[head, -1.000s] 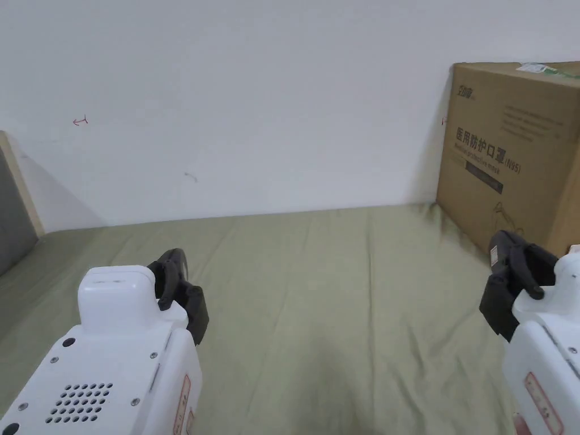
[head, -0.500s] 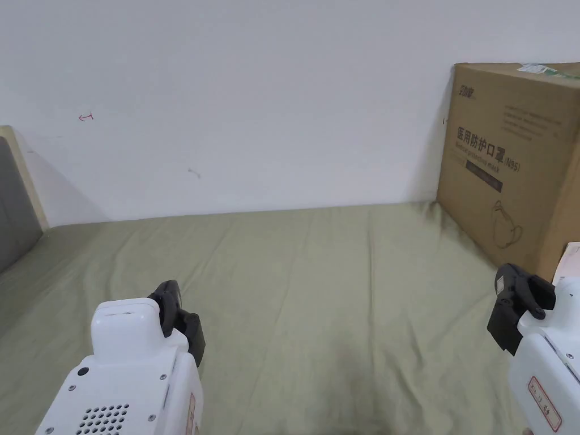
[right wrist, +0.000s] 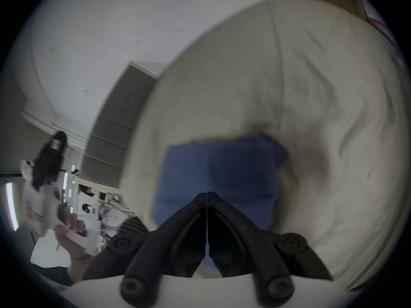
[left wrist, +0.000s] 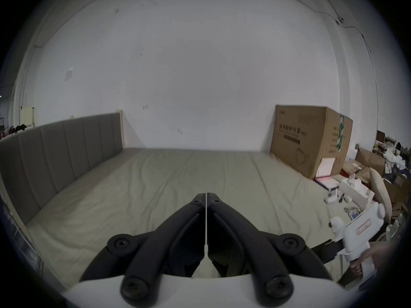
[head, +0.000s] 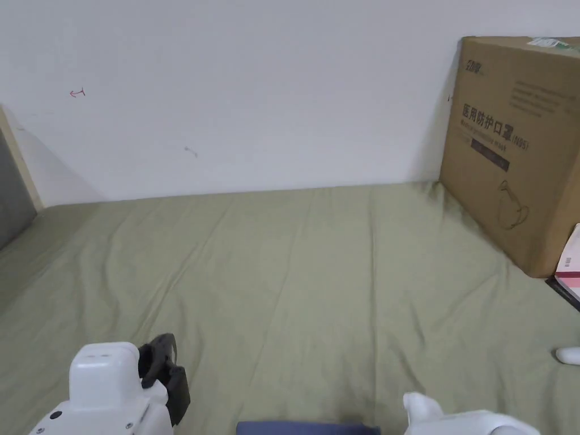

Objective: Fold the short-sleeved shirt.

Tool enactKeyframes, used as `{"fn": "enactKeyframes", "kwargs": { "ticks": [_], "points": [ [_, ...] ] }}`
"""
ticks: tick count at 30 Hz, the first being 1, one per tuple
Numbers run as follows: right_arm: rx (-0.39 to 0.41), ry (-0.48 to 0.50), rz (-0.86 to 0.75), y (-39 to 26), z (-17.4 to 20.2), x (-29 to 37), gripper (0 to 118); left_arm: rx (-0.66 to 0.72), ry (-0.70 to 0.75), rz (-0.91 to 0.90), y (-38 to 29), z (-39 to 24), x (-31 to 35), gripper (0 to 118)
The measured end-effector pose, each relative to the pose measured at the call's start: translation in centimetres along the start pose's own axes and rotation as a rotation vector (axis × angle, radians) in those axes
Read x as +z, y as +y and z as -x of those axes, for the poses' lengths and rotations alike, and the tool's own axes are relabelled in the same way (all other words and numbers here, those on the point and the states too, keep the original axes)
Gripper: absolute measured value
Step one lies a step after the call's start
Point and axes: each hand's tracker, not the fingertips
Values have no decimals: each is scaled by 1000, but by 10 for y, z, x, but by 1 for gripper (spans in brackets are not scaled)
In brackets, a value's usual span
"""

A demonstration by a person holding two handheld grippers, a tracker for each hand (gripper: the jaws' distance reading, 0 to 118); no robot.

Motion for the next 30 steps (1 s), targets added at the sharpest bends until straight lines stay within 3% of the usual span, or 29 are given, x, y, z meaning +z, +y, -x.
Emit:
{"fn": "enactKeyframes", "kwargs": {
  "ticks": [3, 5, 7, 10, 11, 12, 13, 17, 18, 21, 25, 26, 27, 28, 29, 30],
  "points": [
    [-18, -42, 65, -9, -21, -22, 0, 80, -106, 113, -15, 19, -11, 1],
    [-79, 31, 28, -8, -29, -15, 0, 209, -263, 217, -27, 39, -26, 2],
    [-73, 20, 44, -5, -29, -14, 0, 362, -421, 386, -46, 61, -52, 12],
    [-12, 16, 54, -5, -29, -14, 0, 574, -566, 589, -86, 85, -90, 74],
    [-6, 15, 53, -5, -29, -14, 0, 621, -600, 641, -100, 89, -100, 101],
    [-8, 17, 53, -5, -29, -14, 0, 668, -660, 699, -112, 91, -108, 115],
    [-14, 22, 53, -5, -32, -15, 0, 726, -707, 751, -127, 92, -117, 118],
    [-69, 55, 56, -5, -40, -15, 0, 969, -925, 902, -183, 72, -149, 118],
    [-79, 62, 56, -5, -41, -15, 0, 983, -945, 946, -196, 60, -159, 118],
    [-112, 78, 57, -5, -44, -15, 0, 984, -1145, 858, -193, 27, -173, 118],
    [-131, 77, 58, -5, -44, -15, 0, 924, -1083, 909, -195, 7, -179, 115],
    [-135, 79, 58, -6, -45, -15, 0, 862, -1047, 904, -196, 11, -177, 92],
    [-140, 86, 56, -6, -46, -15, 0, 752, -931, 927, -200, 18, -176, 45],
    [-145, 88, 54, -7, -47, -15, 0, 631, -791, 970, -205, 23, -176, 23],
    [-161, 120, 51, -8, -47, -16, 0, 787, -877, 972, -211, 24, -173, 22],
    [-165, 95, 44, -9, -47, -15, 0, 855, -906, 940, -201, 24, -170, 22]
  ]
}}
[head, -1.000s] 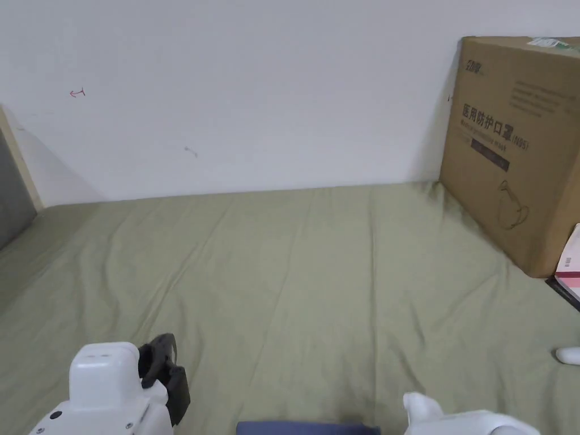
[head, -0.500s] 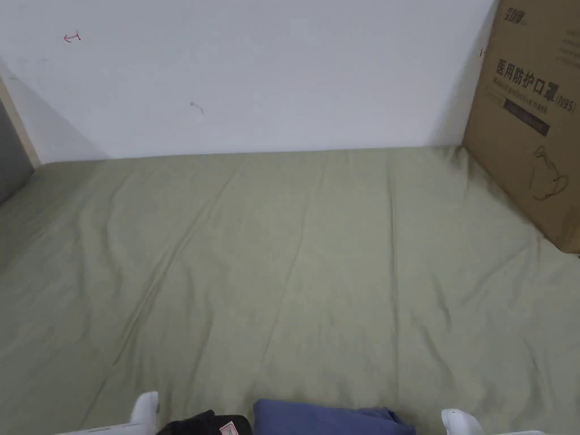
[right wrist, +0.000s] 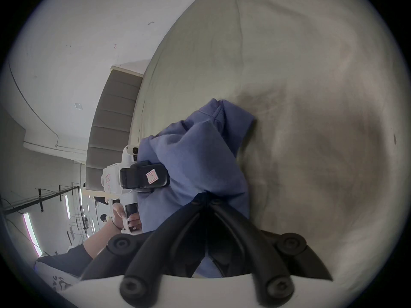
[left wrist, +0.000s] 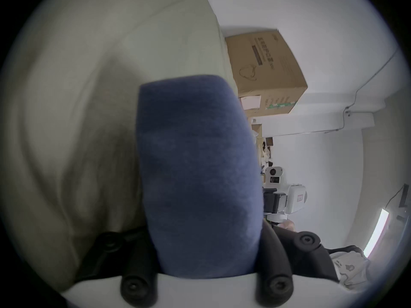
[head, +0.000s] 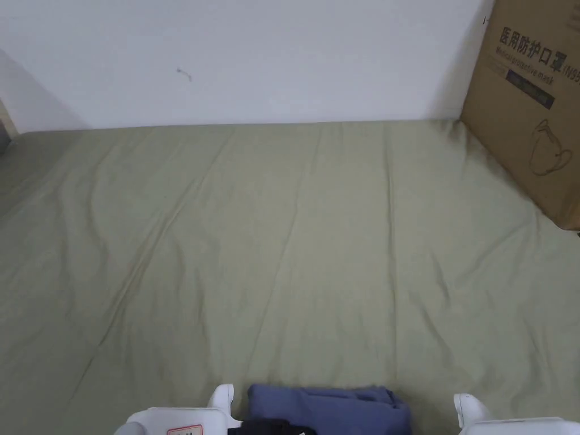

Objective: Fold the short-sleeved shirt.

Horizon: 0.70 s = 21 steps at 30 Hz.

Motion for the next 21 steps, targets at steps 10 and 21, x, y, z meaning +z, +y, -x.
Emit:
{"fn": "enactKeyframes", "kwargs": {
  "ticks": [10, 21],
  "points": [
    [128, -18, -148, -7, 55, 52, 0, -276, 247, -71, 11, -83, 83, 24],
    [201, -104, -241, -12, 95, 91, 0, -223, 741, -250, 72, -69, 358, 24]
  ]
}}
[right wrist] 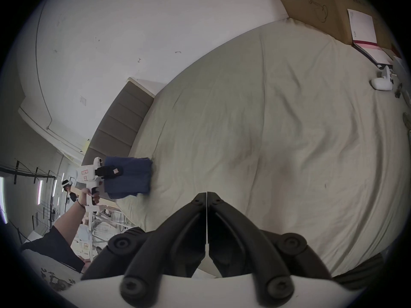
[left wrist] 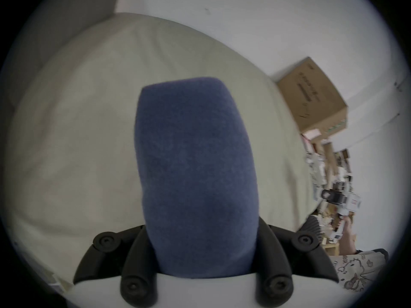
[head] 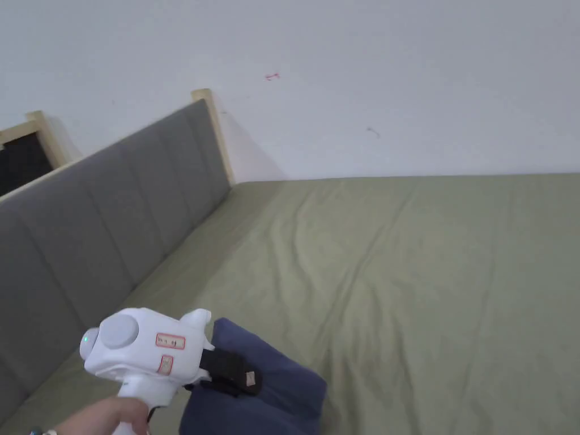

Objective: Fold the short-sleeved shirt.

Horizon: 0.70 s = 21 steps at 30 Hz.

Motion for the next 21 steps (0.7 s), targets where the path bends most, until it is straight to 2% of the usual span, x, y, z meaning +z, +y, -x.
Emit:
{"fn": "enactKeyframes", "kwargs": {
  "ticks": [5, 6, 7, 9, 10, 11, 14, 18, 21],
  "points": [
    [5, -71, 26, -1, 5, -13, 0, -60, 289, 18, 25, 52, 19, 24],
    [8, -77, 32, -1, 6, -16, 0, -78, 363, 26, 27, 60, 18, 27],
    [13, -80, 37, -1, 8, -19, 0, -92, 444, 36, 29, 66, 14, 35],
    [25, -84, 43, -1, 13, -24, 0, -120, 583, 58, 28, 75, 9, 73],
    [27, -85, 43, -1, 15, -26, 0, -135, 650, 76, 28, 80, 7, 98],
    [29, -84, 44, 0, 17, -28, 0, -139, 689, 88, 28, 83, 8, 115],
    [48, -71, 51, 4, 26, -32, 0, -123, 731, 60, 27, 94, 17, 112],
    [101, -82, 49, 9, 31, -33, 0, -123, 843, -94, 21, 77, 51, 112],
    [103, -80, 46, 11, 30, -31, 0, -96, 759, -110, 12, 62, 55, 112]
  ]
}}
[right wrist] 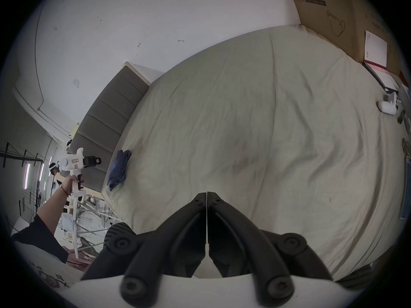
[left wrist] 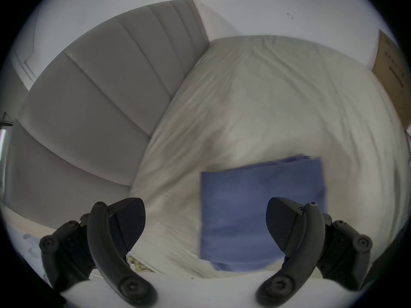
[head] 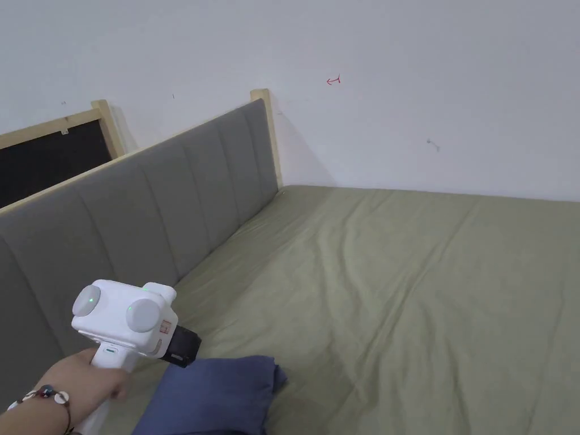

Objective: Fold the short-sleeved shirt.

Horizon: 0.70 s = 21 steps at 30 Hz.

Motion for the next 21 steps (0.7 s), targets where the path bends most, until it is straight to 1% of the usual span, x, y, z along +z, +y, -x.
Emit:
{"fn": "enactKeyframes", "kwargs": {
  "ticks": [2, 3, 5, 7, 8, 9, 10, 11, 12, 13, 15, 16, 19, 21],
  "points": [
    [-14, 11, -7, 0, -6, 2, 0, 16, -160, 5, -7, -24, 13, 112],
    [-19, 15, -9, 0, -8, 2, 0, 39, -259, 24, -13, -42, 19, 112],
    [-27, 11, -10, 0, -10, 2, 0, 82, -413, 67, -21, -76, 19, 112],
    [-39, -18, -2, 1, -13, 3, 0, 103, -564, 136, -33, -126, 28, 112],
    [-43, -59, 16, 2, -13, 3, 0, 91, -615, 150, -38, -150, 30, 108],
    [-37, -109, 31, 3, -13, 4, 0, 71, -650, 152, -43, -176, 37, 98],
    [-23, -151, 38, 4, -12, 6, 0, 49, -675, 145, -47, -202, 47, 77],
    [-7, -173, 38, 5, -12, 9, 0, 19, -683, 128, -49, -225, 56, 34],
    [0, -179, 36, 6, -12, 13, 0, -16, -709, 109, -54, -255, 72, 9],
    [-2, -172, 28, 7, -12, 17, 0, -33, -732, 65, -55, -275, 86, 7],
    [-4, -181, -15, 12, -12, 33, 0, -56, -790, -50, -55, -314, 118, 6],
    [-1, -190, -52, 15, -10, 40, 0, -51, -792, -107, -54, -331, 134, 6],
    [61, -239, -193, 23, -3, 65, 0, -58, -777, -344, -47, -361, 187, 6],
    [129, -262, -342, 27, 5, 83, 0, -52, -697, -540, -42, -368, 220, 6]
  ]
}}
